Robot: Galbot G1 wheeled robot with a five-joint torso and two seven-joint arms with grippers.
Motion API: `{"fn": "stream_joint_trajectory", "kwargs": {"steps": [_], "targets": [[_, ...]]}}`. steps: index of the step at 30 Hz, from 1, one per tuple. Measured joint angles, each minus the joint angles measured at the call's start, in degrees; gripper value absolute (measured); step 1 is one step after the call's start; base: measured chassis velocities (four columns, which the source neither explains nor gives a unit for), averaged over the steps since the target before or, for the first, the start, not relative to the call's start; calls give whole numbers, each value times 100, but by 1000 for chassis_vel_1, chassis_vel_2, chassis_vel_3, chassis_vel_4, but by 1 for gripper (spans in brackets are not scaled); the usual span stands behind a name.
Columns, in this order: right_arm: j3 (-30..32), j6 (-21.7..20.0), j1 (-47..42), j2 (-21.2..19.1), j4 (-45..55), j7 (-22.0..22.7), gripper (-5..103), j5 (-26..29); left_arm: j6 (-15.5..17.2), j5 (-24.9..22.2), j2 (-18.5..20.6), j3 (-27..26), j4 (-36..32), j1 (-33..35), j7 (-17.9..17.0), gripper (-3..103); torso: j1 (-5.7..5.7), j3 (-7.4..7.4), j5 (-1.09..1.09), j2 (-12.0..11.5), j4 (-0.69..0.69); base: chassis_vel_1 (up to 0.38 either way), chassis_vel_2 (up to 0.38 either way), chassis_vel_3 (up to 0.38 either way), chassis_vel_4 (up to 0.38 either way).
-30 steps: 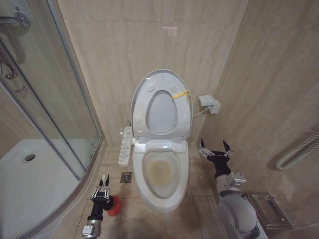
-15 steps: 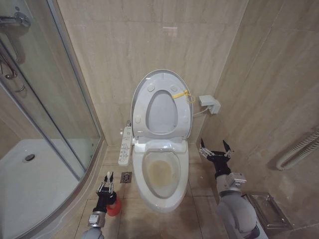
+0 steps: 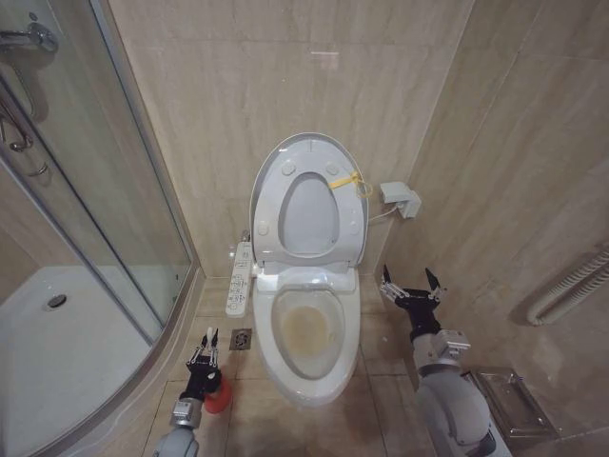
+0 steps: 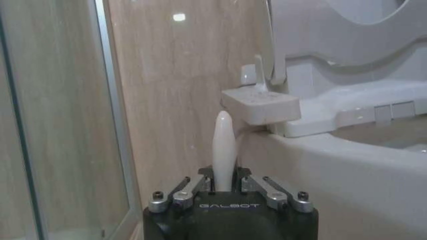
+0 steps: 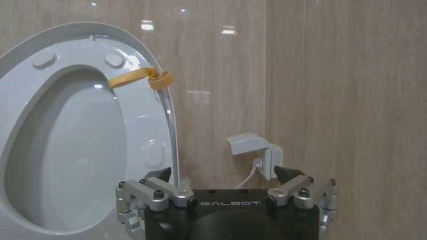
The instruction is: Open the toilet lid, clean the toilet bowl with a toilet brush, close the toilet lid, and flush.
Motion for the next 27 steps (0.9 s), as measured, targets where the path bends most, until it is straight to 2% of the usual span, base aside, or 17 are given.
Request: {"fn": "stream_joint_trajectory", "kwargs": {"steps": [15, 19, 27], "targets": [[0, 0, 0, 0, 0, 0, 100, 0, 3, -136, -80, 54, 528, -84, 353, 20, -1, 0, 0, 0, 0, 0, 0, 0, 0], [0, 0, 0, 0, 0, 0, 100, 0, 3, -112, -111, 54, 784, -167, 521, 20, -1, 0, 0, 0, 0, 0, 0, 0, 0], [0, 0, 0, 0, 0, 0, 100, 0, 1, 44, -180, -12, 1208, -341, 597, 20, -1, -1, 0, 0, -1, 0, 0, 0, 0]]}}
